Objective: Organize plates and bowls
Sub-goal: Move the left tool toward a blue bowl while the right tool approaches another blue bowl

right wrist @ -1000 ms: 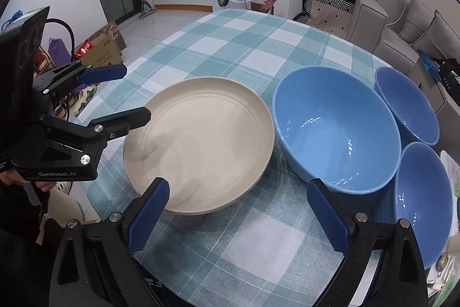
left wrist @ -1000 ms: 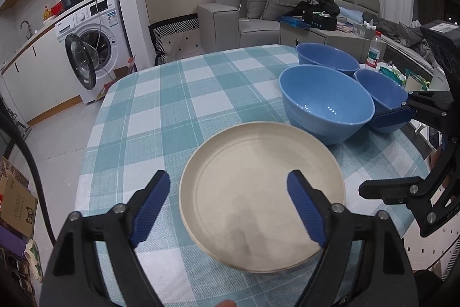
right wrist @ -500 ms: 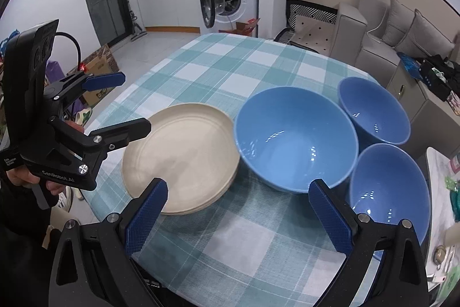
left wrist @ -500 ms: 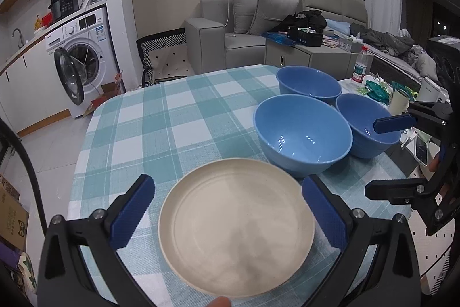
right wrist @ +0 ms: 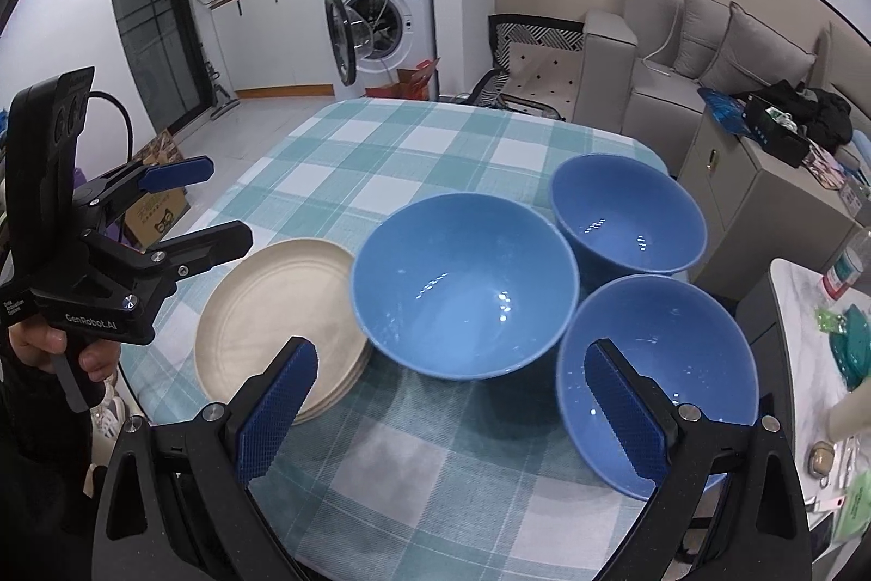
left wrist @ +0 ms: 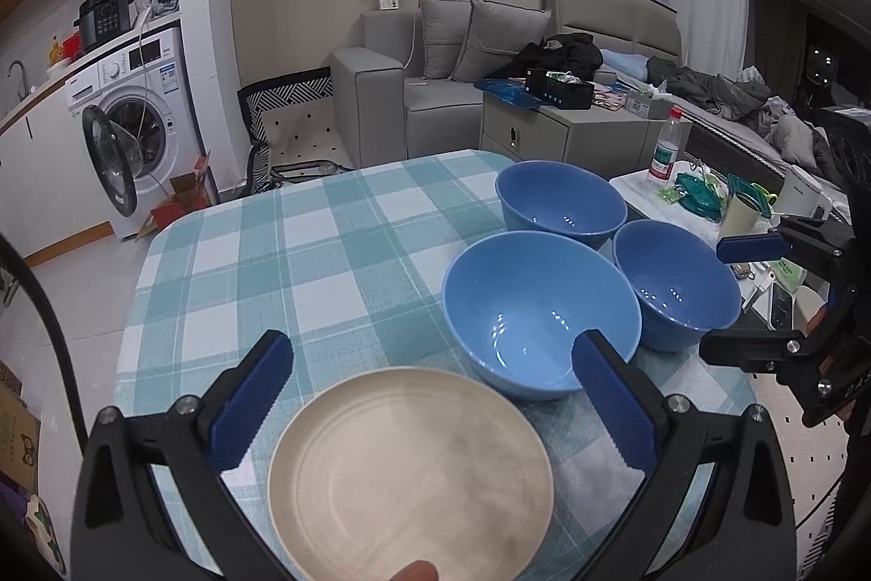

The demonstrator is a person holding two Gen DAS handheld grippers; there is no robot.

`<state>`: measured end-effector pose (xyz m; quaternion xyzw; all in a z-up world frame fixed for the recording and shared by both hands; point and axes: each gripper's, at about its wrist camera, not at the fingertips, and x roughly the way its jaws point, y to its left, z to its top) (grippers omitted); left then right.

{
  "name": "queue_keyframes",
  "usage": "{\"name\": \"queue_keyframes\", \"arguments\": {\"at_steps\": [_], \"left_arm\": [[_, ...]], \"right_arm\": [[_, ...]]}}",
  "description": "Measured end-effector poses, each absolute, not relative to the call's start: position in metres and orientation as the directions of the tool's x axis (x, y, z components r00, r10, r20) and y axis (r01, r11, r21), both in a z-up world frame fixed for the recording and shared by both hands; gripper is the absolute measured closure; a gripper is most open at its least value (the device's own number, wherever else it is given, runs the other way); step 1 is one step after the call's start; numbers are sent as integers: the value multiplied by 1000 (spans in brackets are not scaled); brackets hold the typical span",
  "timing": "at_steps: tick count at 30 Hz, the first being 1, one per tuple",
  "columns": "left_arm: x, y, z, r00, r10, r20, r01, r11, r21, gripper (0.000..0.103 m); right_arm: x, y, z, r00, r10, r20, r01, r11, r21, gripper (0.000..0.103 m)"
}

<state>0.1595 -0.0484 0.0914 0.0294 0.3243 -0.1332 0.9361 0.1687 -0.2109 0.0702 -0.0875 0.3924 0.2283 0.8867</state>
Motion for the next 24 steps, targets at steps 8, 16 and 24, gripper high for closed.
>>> {"name": "queue_keyframes", "arguments": {"at_steps": [8, 16, 24], "left_arm": [[178, -60, 104, 761, -235, -605, 270, 962, -34, 0], [197, -74, 116, 767, -236, -597, 284, 959, -14, 0], [215, -90, 125, 755, -262, -601, 312, 950, -21, 0]], "right_arm": [[177, -247, 86, 633, 306, -711, -405, 914, 32, 2], [190, -280, 97, 662, 274, -697, -337, 940, 49, 2], [206, -299, 104, 675, 263, -689, -302, 951, 68, 2]]}}
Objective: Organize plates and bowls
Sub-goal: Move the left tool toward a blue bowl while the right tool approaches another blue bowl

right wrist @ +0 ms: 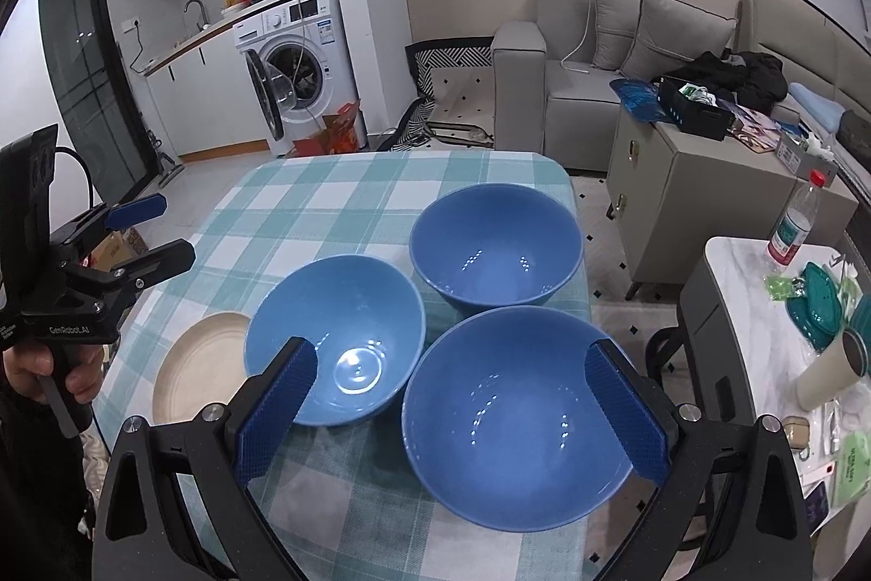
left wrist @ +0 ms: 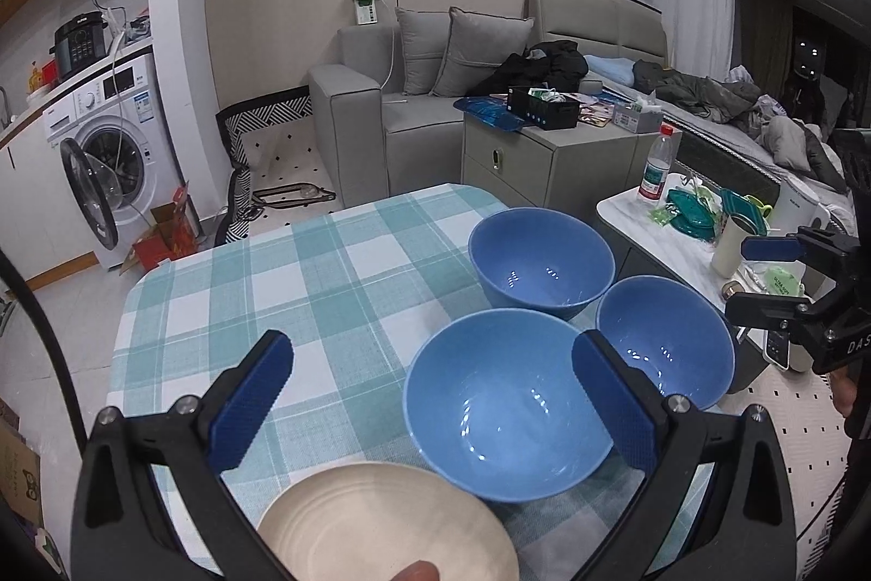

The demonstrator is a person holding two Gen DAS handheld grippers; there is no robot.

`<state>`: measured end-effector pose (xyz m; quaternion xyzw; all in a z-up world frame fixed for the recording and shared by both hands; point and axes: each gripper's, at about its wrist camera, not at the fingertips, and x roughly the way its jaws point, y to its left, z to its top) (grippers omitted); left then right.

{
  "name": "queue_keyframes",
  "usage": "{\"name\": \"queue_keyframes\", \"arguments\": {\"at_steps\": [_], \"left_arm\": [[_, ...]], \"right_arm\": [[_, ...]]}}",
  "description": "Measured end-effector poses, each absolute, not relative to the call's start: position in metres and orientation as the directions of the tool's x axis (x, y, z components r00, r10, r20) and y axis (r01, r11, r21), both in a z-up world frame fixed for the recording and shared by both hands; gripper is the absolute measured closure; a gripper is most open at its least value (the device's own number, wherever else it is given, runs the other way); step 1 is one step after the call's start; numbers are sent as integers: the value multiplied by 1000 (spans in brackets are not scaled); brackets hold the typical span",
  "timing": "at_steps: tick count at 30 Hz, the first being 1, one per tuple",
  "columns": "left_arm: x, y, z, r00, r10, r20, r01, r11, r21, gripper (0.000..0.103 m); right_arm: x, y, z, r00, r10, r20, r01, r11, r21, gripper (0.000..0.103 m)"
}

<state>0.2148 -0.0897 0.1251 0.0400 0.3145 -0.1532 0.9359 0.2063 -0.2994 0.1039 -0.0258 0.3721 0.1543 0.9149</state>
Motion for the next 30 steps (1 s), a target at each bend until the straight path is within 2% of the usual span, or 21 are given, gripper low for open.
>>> {"name": "queue_keyframes", "arguments": {"at_steps": [12, 30], "left_arm": [[256, -111, 131, 740, -276, -613, 327, 944, -30, 0], [305, -135, 108, 696, -281, -661, 350, 936, -29, 0]], "right_arm": [[237, -322, 110, 682, 248, -688, -258, 962, 90, 2], [293, -333, 94, 651, 232, -723, -204, 971, 128, 2]]}}
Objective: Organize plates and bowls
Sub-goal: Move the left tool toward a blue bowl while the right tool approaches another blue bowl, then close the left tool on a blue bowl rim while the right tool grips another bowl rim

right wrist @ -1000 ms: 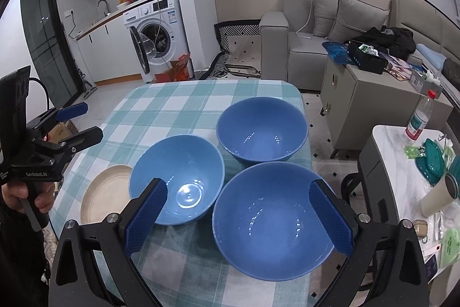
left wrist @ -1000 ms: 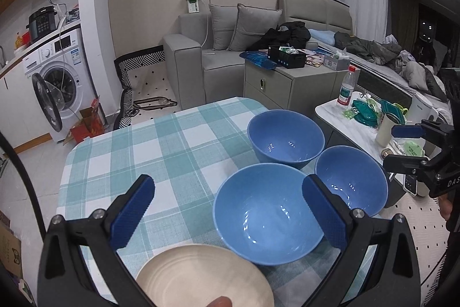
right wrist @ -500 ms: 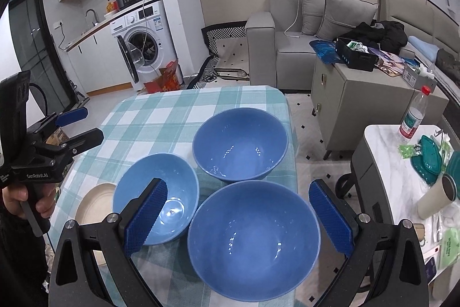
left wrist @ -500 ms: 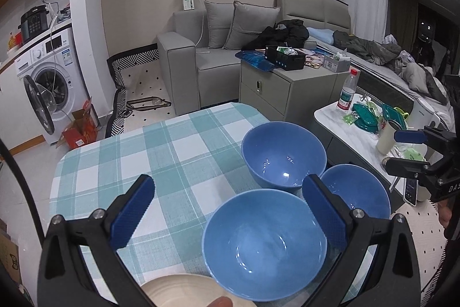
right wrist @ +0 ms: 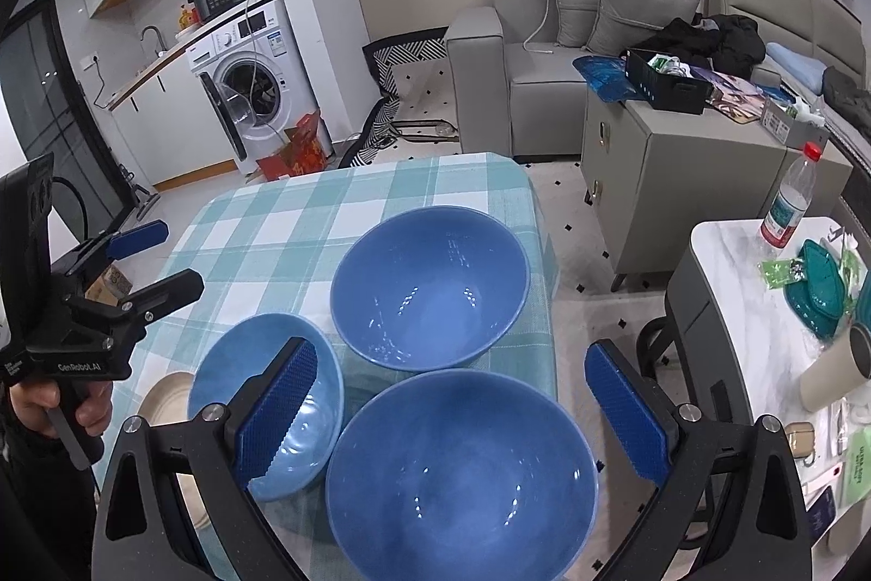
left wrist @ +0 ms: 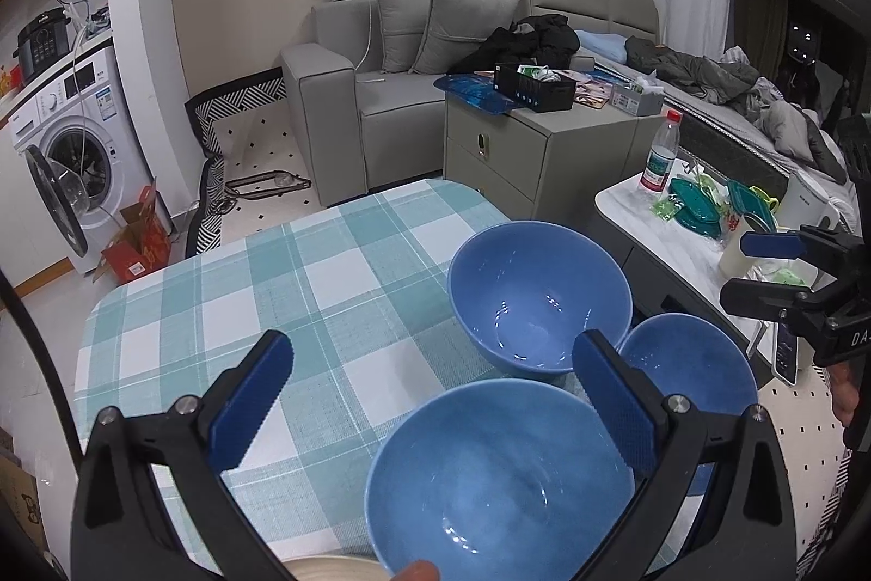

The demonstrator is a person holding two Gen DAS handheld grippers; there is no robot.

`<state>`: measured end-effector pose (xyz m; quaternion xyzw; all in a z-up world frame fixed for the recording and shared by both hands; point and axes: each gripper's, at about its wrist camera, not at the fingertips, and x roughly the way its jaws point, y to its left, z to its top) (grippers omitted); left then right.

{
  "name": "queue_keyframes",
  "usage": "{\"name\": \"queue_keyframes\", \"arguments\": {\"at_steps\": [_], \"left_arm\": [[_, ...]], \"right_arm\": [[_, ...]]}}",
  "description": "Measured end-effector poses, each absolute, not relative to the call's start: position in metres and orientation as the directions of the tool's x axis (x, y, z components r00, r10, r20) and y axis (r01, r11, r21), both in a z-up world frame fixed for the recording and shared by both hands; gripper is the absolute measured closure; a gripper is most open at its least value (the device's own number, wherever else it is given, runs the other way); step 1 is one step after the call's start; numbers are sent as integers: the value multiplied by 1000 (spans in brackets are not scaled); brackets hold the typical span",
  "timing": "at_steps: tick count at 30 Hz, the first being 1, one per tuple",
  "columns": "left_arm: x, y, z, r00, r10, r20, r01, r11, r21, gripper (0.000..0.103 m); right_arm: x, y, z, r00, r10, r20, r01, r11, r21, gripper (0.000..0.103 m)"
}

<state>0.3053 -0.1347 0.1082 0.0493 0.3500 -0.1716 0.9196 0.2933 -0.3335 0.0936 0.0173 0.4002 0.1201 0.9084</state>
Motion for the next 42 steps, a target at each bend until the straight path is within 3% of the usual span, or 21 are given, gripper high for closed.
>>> {"name": "queue_keyframes", "arguments": {"at_steps": [30, 42], "left_arm": [[363, -162, 73, 624, -310, -717, 389, 919, -59, 0], [386, -170, 50, 585, -284, -760, 377, 925, -56, 6]], "right_arm": [[363, -334, 56, 573, 241, -784, -166, 970, 178, 2], [386, -335, 28, 523, 226, -822, -146, 974, 175, 5]]}}
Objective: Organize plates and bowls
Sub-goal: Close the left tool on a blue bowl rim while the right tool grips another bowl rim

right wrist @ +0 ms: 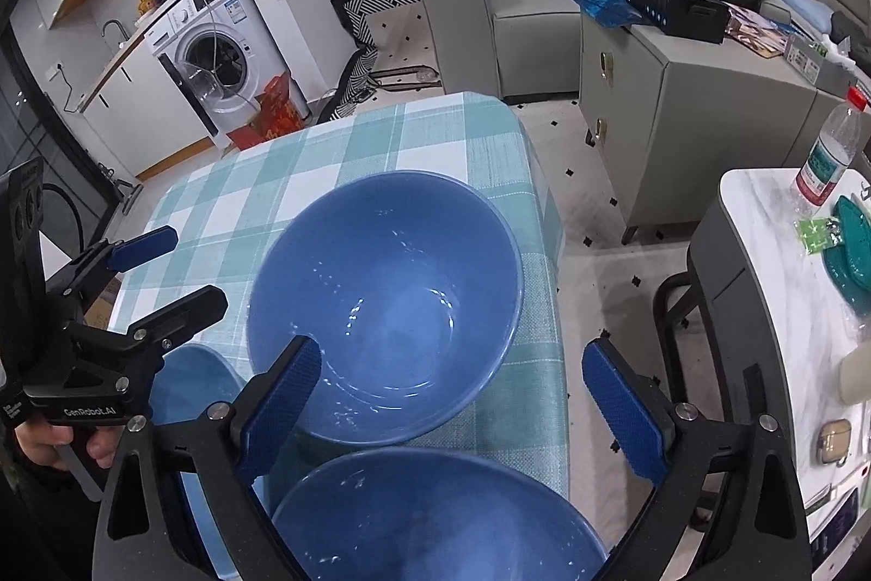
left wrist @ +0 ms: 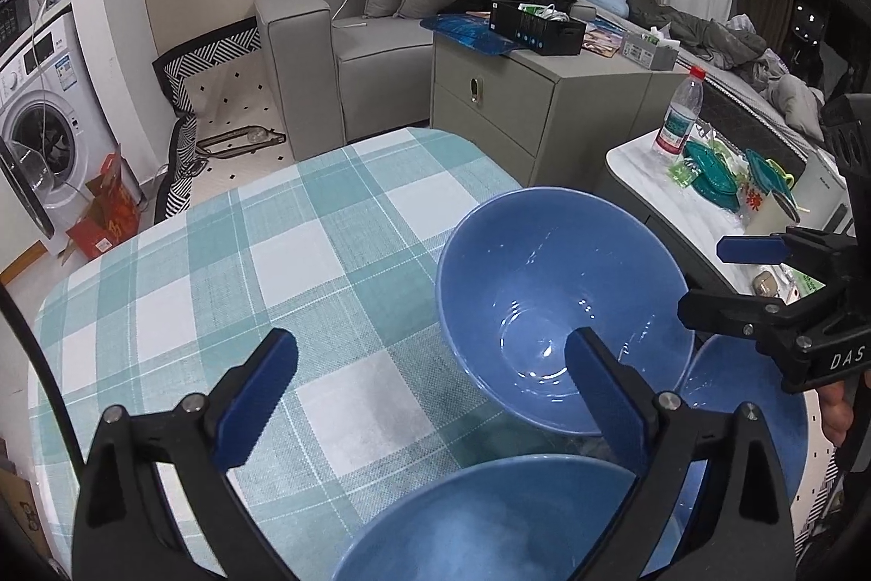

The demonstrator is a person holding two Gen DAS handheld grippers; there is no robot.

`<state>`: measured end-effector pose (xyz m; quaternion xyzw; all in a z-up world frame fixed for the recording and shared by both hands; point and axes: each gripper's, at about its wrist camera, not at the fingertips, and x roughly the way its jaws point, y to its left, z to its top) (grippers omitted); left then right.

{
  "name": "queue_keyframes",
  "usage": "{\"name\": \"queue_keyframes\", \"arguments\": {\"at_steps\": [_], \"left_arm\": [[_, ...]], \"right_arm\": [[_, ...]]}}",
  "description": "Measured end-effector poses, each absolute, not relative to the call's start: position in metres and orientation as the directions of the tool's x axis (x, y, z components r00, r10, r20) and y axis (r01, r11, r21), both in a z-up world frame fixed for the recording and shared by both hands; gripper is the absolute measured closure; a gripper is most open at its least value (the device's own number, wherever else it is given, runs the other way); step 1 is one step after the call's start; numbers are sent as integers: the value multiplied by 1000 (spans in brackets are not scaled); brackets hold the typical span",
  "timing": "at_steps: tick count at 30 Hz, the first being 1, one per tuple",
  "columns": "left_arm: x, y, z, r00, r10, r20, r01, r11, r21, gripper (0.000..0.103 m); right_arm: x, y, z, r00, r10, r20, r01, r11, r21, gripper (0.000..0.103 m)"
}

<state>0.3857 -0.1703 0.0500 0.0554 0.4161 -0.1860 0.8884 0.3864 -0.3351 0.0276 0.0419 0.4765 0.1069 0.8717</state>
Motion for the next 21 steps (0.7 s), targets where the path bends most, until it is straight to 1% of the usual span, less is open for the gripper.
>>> {"name": "queue_keyframes", "arguments": {"at_steps": [1, 3, 5, 10, 11, 13, 16, 17, 19, 21], "left_arm": [[387, -171, 48, 578, -284, -765, 378, 924, -58, 9], [391, -173, 45, 567, -283, -774, 379, 923, -61, 11], [393, -174, 41, 562, -281, -778, 380, 923, -59, 13], [397, -177, 36, 548, -291, -784, 390, 918, -68, 17], [398, -177, 35, 546, -292, -785, 392, 917, -68, 21], [399, -178, 33, 539, -293, -790, 395, 916, -70, 26], [400, -179, 31, 532, -292, -795, 398, 915, -70, 31], [400, -180, 30, 529, -291, -797, 400, 914, -68, 36], [400, -181, 28, 517, -291, -805, 407, 911, -68, 43], [401, -183, 26, 512, -291, -808, 411, 909, -67, 46]], "right_arm": [[388, -335, 26, 519, 229, -824, -148, 973, 177, 8], [391, -335, 22, 509, 231, -829, -145, 973, 182, 11], [395, -335, 18, 501, 231, -834, -144, 973, 183, 17], [400, -334, 11, 486, 233, -842, -143, 972, 186, 23], [401, -333, 10, 484, 232, -843, -143, 972, 185, 24], [402, -332, 9, 483, 230, -845, -145, 973, 182, 25], [404, -331, 7, 479, 228, -847, -146, 973, 179, 29], [405, -330, 6, 478, 228, -849, -145, 973, 179, 31], [406, -329, 5, 474, 223, -852, -146, 974, 173, 33], [407, -329, 4, 471, 223, -853, -147, 974, 174, 34]]}}
